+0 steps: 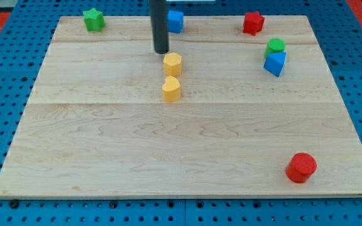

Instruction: Slide the green circle to the center left

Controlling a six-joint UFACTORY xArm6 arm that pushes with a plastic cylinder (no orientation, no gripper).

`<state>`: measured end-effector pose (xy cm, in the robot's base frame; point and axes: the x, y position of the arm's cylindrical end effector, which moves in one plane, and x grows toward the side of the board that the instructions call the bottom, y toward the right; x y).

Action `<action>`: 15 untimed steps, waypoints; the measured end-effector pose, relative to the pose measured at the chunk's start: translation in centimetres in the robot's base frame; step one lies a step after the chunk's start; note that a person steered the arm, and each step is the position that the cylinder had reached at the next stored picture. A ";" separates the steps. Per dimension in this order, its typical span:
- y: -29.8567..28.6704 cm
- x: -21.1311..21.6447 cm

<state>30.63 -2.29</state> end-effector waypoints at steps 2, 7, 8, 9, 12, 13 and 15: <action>13.8 9.6; 8.2 1.9; 2.2 2.0; -1.7 2.0; -5.4 3.4; -5.5 4.1; -5.9 4.6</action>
<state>35.27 -8.17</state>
